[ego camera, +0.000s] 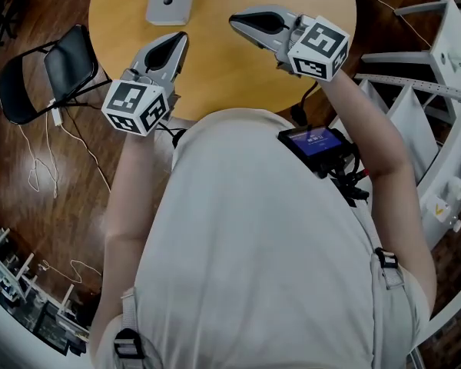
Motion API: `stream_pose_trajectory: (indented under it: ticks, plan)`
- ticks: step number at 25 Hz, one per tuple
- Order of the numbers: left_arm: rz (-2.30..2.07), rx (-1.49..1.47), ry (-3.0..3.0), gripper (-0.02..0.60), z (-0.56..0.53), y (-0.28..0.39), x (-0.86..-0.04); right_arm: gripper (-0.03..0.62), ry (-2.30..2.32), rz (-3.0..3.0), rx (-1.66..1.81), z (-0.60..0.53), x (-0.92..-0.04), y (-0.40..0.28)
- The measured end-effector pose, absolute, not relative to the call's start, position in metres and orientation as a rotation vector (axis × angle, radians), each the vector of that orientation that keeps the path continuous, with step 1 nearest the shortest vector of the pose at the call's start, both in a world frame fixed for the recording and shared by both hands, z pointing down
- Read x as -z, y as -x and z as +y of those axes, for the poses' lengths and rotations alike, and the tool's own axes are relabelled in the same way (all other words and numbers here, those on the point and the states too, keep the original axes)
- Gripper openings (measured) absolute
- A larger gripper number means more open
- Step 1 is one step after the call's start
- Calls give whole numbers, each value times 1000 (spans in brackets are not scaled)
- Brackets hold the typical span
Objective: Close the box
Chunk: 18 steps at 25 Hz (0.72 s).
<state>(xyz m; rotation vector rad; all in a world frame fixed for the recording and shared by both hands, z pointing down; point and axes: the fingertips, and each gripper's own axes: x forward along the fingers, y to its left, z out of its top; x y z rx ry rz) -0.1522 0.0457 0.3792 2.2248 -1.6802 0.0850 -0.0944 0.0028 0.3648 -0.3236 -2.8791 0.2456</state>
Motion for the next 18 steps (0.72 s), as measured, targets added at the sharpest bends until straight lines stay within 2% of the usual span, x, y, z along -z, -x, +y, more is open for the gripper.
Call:
stream_pose_trajectory:
  ticks: [18]
  plan:
    - [-1634,-127,-2264,0,35,143,-380,-3,305,-2895,-267,1,-368,90]
